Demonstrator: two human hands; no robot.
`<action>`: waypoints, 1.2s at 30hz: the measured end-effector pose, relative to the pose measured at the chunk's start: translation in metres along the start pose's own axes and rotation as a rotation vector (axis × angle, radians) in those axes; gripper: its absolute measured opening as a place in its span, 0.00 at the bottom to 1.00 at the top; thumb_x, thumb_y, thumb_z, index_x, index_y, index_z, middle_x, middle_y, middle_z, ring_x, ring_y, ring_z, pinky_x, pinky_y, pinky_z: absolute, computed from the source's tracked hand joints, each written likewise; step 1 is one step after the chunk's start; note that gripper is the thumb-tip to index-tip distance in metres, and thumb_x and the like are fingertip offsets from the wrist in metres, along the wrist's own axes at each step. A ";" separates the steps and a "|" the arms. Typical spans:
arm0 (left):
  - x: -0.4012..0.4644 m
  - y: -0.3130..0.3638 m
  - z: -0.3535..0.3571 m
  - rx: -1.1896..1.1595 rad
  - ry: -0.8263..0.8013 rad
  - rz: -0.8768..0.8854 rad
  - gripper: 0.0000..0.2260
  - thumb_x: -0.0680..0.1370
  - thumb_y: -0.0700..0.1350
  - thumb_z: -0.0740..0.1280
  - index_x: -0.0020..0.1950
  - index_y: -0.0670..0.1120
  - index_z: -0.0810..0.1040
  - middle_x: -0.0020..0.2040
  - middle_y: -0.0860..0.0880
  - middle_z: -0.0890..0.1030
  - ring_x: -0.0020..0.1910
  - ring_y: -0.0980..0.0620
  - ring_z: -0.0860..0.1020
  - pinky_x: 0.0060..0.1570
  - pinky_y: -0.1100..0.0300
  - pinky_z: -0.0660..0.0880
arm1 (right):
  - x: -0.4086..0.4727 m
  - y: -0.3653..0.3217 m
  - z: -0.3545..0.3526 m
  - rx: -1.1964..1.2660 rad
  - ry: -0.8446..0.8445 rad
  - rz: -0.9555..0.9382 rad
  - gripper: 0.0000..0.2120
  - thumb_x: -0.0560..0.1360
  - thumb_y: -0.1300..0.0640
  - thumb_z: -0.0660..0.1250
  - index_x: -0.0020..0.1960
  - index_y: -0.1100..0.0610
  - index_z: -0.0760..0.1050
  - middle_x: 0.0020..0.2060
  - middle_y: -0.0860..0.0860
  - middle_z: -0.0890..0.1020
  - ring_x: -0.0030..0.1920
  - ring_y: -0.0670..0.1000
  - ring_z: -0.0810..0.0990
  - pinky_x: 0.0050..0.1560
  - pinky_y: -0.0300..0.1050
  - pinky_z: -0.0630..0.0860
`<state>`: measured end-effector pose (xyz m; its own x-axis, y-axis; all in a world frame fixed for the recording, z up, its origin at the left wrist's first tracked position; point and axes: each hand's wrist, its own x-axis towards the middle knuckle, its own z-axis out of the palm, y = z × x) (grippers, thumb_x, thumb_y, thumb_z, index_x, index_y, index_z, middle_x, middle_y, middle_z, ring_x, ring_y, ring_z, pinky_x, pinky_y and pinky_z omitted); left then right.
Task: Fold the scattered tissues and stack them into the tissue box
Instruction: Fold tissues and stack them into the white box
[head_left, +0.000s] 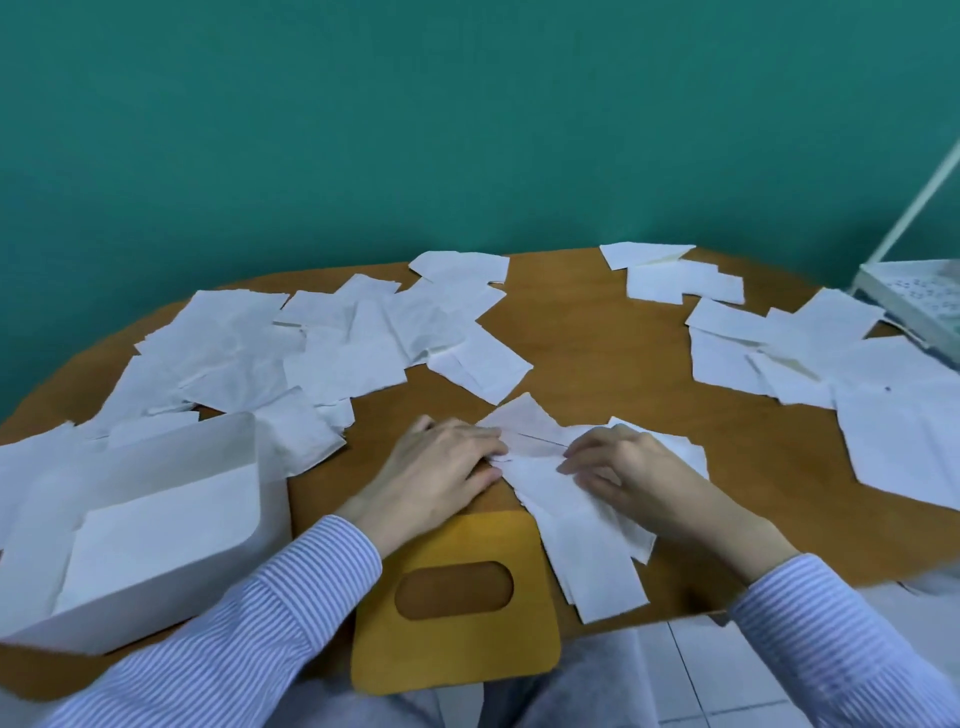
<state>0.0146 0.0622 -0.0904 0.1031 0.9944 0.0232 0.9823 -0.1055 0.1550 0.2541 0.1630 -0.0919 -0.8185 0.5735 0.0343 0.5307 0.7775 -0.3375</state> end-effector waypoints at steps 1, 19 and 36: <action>0.001 -0.001 0.000 -0.005 -0.001 0.002 0.17 0.84 0.57 0.57 0.72 0.57 0.72 0.76 0.61 0.67 0.74 0.57 0.64 0.62 0.54 0.61 | 0.000 -0.001 -0.002 0.021 -0.008 -0.010 0.11 0.81 0.55 0.64 0.60 0.47 0.81 0.60 0.43 0.79 0.60 0.46 0.75 0.60 0.39 0.70; 0.028 -0.020 -0.003 -0.278 0.162 -0.141 0.15 0.79 0.53 0.68 0.65 0.55 0.75 0.53 0.58 0.79 0.54 0.56 0.74 0.53 0.55 0.73 | 0.104 0.010 -0.018 0.089 -0.003 -0.034 0.13 0.77 0.50 0.69 0.61 0.49 0.78 0.55 0.45 0.81 0.56 0.46 0.76 0.56 0.42 0.72; 0.061 -0.025 -0.033 -0.602 0.235 -0.145 0.05 0.78 0.50 0.71 0.52 0.52 0.84 0.45 0.58 0.83 0.46 0.61 0.78 0.45 0.65 0.74 | 0.090 0.012 -0.064 0.329 0.014 0.042 0.09 0.78 0.59 0.68 0.50 0.45 0.72 0.42 0.46 0.79 0.42 0.45 0.76 0.39 0.39 0.73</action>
<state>-0.0085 0.1253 -0.0603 -0.1271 0.9781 0.1647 0.7178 -0.0239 0.6958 0.2014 0.2409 -0.0324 -0.7931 0.6085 0.0260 0.4623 0.6293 -0.6247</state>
